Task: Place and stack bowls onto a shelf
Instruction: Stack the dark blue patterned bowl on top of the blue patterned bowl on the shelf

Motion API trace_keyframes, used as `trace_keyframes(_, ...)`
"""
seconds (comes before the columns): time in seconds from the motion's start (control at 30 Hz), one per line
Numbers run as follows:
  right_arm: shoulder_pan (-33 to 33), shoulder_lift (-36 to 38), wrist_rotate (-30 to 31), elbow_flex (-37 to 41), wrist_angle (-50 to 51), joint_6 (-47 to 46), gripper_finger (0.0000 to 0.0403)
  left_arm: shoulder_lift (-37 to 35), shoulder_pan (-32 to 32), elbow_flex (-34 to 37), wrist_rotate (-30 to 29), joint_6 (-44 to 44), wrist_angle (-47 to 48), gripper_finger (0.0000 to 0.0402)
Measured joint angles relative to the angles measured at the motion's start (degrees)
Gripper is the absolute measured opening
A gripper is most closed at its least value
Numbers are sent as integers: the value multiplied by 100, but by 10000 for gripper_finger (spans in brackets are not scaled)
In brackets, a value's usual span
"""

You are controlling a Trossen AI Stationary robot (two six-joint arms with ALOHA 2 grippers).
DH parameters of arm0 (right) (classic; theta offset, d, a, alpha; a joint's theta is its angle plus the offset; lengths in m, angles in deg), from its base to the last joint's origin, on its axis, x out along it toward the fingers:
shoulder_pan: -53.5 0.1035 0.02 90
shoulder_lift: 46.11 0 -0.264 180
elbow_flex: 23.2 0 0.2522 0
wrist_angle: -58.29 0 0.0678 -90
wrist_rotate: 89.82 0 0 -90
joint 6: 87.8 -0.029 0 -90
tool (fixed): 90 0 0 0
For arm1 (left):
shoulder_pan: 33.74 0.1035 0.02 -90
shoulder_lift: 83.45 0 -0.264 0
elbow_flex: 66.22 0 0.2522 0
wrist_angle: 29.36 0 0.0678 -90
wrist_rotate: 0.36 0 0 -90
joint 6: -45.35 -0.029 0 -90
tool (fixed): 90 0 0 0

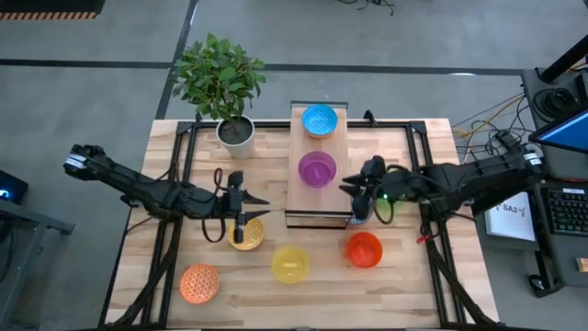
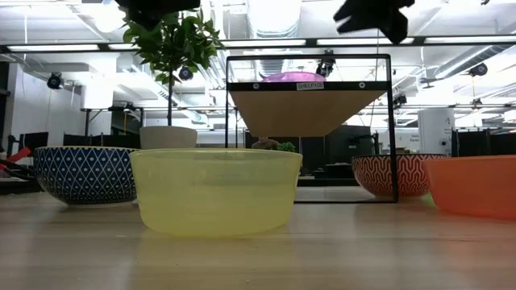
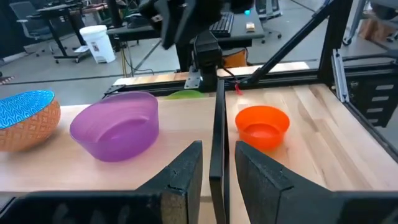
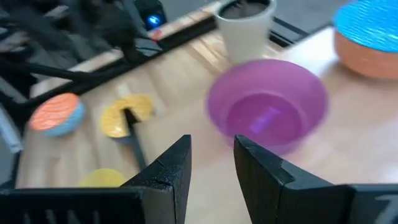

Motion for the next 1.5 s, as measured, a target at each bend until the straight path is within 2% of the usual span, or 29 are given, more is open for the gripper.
trace_keyframes(0.33, -825, 0, 3, -699, 2501, -1291, 109, -15, 4, -2, -7, 502, 772, 79)
trace_keyframes(0.9, -868, -4, -29, -630, 2585, -1320, 109, -15, 4, -2, -14, 502, 767, 79)
trace_keyframes(1.13, -868, -2, -634, -356, 2663, -1519, 109, -15, 4, -2, -14, 460, 751, 79)
trace_keyframes(1.37, -871, 7, -705, -187, 3844, -2248, 109, -15, 22, -2, -16, 430, 741, 79)
trace_keyframes(1.5, -919, 11, -709, -71, 3924, -2334, 109, -15, 22, -2, -43, 417, 741, 79)
